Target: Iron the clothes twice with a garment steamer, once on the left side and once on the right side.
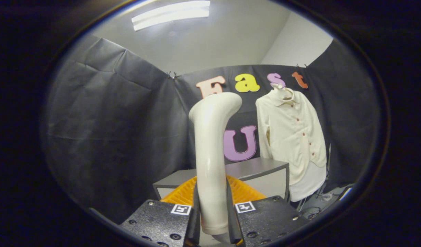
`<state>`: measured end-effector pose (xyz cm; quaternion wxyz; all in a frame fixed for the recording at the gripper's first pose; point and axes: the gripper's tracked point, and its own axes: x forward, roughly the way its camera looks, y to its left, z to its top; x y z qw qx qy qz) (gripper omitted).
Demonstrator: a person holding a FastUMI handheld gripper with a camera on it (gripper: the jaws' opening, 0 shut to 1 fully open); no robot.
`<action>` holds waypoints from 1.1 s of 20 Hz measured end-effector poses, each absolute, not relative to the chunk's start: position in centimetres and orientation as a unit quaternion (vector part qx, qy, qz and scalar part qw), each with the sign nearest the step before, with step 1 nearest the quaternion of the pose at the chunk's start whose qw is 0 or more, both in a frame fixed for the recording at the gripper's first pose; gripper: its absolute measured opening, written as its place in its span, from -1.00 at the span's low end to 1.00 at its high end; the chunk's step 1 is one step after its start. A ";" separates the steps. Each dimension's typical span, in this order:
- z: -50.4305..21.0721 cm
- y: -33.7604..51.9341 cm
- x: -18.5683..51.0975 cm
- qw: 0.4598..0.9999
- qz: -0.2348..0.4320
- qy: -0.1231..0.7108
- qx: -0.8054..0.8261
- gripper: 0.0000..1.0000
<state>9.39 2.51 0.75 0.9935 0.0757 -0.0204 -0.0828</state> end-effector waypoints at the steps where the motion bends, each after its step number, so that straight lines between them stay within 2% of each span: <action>1: 1.8 3.2 9.4 0.994 -0.080 -0.032 0.067 -0.36; 13: 1.7 2.2 7.3 0.993 -0.110 -0.031 0.039 -0.36; 22: 0.8 2.5 7.6 0.993 -0.106 -0.020 0.038 -0.36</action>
